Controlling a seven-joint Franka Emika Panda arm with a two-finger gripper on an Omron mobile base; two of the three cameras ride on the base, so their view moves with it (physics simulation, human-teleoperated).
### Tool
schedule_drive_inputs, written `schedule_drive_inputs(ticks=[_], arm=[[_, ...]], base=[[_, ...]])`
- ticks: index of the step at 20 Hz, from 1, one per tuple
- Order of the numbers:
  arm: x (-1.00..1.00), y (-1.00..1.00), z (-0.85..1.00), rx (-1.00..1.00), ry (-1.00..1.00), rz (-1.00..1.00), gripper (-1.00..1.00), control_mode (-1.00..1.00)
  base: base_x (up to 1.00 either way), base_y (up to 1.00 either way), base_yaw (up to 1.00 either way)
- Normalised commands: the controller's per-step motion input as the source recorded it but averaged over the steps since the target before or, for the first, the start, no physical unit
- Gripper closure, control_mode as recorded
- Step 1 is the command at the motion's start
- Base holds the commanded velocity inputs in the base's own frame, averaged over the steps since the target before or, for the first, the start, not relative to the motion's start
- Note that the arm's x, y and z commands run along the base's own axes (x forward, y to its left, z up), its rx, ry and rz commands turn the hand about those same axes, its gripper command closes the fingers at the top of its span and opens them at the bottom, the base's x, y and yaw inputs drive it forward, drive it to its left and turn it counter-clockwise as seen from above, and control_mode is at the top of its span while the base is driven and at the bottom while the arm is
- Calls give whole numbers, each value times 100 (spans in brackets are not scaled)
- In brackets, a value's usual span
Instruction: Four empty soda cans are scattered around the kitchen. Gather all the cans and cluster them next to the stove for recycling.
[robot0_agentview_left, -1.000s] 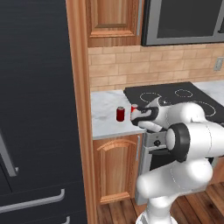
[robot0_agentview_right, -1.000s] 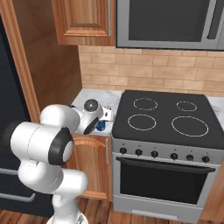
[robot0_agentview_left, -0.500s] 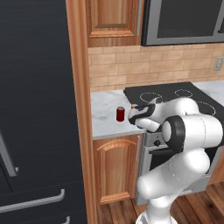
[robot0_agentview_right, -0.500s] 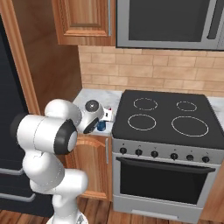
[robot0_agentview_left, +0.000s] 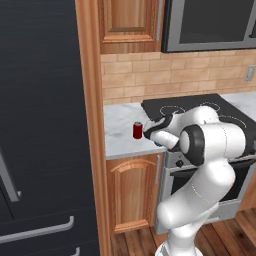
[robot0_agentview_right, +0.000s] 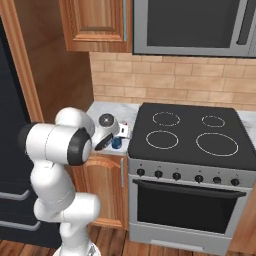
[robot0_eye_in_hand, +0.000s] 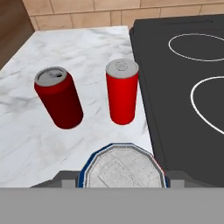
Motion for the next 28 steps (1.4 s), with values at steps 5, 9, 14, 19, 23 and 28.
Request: schedule_drive_inputs(ticks=[5, 9, 14, 19, 23, 28], arm=[[18, -1, -13, 0, 0, 0, 100, -100], [18, -1, -15, 0, 0, 0, 100, -100], [15, 0, -16, 0, 0, 0, 100, -100], [12, -1, -15, 0, 0, 0, 100, -100], [13, -1, -13, 0, 0, 0, 100, -100], [17, -1, -12, 0, 0, 0, 100, -100]], base=[[0, 0, 0], [0, 0, 0], [0, 0, 0], [0, 0, 0], [0, 0, 0], [0, 0, 0]])
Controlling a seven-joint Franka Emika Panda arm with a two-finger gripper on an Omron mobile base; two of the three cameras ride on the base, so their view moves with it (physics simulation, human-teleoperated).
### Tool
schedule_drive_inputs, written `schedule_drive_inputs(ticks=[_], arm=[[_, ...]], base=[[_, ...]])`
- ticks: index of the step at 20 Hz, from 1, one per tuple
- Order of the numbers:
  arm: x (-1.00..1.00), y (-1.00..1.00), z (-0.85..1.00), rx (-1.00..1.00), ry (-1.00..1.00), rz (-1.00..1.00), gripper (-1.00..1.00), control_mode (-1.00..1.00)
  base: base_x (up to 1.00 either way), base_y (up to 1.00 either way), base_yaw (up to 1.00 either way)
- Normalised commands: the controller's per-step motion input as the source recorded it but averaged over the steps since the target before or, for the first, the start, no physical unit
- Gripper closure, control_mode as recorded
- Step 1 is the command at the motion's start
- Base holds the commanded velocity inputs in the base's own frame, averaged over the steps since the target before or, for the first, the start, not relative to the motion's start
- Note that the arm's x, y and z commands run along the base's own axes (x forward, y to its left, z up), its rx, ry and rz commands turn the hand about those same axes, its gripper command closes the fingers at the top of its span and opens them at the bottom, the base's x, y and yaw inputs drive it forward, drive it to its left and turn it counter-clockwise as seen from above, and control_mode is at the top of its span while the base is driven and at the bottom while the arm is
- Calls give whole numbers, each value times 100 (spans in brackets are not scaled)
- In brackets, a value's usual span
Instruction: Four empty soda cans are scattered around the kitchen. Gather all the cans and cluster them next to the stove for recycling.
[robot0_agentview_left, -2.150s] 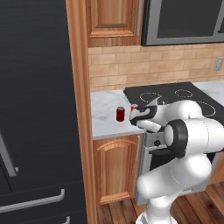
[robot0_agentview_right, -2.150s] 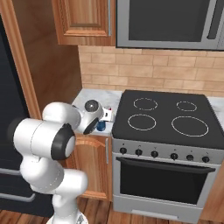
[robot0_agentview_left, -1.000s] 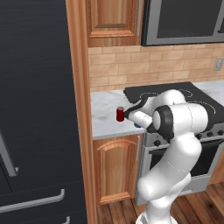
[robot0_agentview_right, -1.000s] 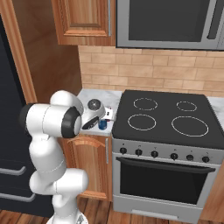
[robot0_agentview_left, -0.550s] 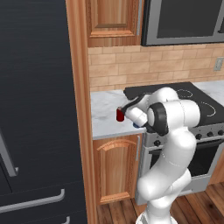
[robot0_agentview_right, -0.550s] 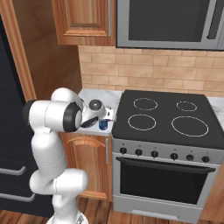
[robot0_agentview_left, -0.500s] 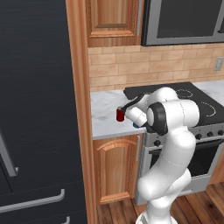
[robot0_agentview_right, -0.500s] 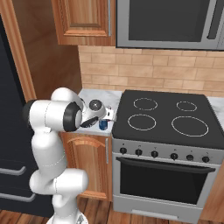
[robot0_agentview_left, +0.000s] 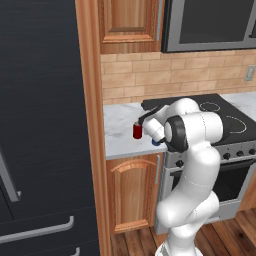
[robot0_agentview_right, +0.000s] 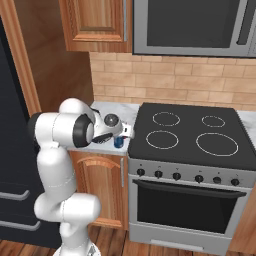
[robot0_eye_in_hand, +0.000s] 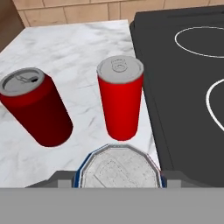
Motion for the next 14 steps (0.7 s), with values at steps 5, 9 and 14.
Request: schedule_drive_inputs(ticks=[5, 9, 14], arm=[[14, 0, -14, 0, 0, 0, 100, -100], [11, 0, -18, 0, 0, 0, 100, -100], [16, 0, -25, 0, 0, 0, 100, -100]], base=[[0, 0, 0], [0, 0, 0], [0, 0, 0]])
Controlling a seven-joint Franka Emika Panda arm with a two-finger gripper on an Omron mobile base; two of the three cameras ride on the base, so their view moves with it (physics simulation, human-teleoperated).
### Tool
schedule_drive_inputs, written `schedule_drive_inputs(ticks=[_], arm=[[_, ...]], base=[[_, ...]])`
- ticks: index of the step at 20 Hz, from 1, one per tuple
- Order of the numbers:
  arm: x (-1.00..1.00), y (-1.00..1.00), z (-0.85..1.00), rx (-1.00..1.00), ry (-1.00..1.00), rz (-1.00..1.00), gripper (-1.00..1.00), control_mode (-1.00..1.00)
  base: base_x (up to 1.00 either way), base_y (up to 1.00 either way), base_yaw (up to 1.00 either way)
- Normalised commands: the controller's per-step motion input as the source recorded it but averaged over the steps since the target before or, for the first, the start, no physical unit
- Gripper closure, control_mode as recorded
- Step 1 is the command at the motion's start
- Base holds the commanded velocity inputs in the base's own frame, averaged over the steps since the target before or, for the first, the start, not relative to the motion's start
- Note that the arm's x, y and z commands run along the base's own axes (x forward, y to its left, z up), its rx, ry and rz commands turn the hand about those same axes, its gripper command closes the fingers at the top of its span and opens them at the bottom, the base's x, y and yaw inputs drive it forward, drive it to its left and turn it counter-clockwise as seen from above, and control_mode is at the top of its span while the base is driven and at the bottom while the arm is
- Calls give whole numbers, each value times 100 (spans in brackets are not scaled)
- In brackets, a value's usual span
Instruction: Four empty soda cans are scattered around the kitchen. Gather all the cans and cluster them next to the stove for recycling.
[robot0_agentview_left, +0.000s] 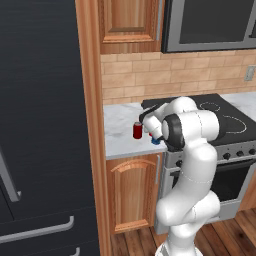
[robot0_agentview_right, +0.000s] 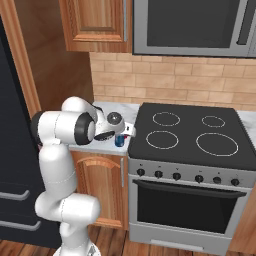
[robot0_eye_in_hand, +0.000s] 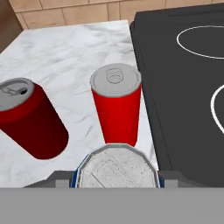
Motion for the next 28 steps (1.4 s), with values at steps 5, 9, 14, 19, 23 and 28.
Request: schedule_drive_inputs(ticks=[5, 9, 14, 19, 23, 28], arm=[[15, 0, -27, 0, 0, 0, 100, -100], [1, 0, -36, 0, 0, 0, -100, -100], [0, 0, -39, 0, 1, 0, -100, -100], [-1, 0, -34, 0, 0, 0, -100, -100], [-24, 8, -35, 0, 1, 0, -100, -100], [-49, 16, -28, 0, 1, 0, -100, -100]], base=[[0, 0, 0], [0, 0, 0], [0, 0, 0], [0, 0, 0], [0, 0, 0], [0, 0, 0]])
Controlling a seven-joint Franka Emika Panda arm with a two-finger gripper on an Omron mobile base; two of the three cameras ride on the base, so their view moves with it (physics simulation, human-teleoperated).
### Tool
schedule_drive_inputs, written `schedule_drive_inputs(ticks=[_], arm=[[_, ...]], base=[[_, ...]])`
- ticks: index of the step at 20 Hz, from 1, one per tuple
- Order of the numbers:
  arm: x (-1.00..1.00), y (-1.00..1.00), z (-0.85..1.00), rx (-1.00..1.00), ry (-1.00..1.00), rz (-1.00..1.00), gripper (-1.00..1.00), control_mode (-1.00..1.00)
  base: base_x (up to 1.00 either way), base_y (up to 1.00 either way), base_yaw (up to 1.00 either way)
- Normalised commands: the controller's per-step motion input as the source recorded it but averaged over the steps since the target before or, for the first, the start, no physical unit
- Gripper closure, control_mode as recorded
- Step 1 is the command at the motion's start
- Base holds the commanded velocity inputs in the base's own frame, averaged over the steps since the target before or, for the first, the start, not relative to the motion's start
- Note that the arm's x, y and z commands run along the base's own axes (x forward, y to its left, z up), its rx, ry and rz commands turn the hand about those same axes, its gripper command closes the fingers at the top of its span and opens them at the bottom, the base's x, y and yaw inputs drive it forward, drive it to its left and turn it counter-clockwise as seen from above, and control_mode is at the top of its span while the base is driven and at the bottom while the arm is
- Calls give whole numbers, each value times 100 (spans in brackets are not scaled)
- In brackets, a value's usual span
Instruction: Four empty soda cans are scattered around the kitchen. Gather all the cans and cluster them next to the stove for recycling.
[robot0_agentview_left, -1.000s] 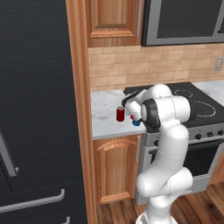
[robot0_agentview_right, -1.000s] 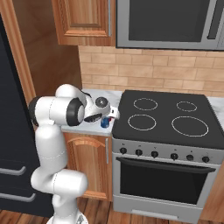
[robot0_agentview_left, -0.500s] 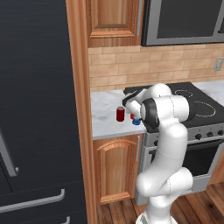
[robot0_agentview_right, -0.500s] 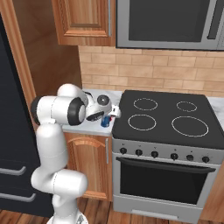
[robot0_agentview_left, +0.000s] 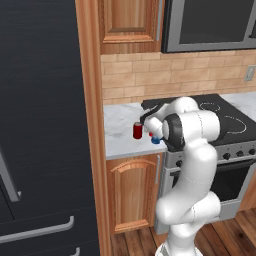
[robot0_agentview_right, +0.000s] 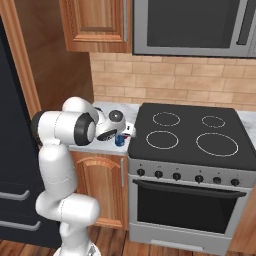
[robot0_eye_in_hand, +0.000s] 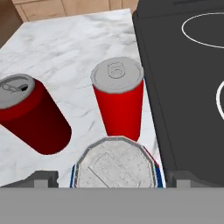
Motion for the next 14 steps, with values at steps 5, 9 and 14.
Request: schedule_drive_inputs(ticks=[5, 9, 14], arm=[[-17, 1, 5, 0, 0, 0, -100, -100], [-1, 0, 23, 0, -1, -1, -100, -100], [-3, -5, 29, 0, -2, -3, -100, -100]], base=[[0, 0, 0], [0, 0, 0], [0, 0, 0]])
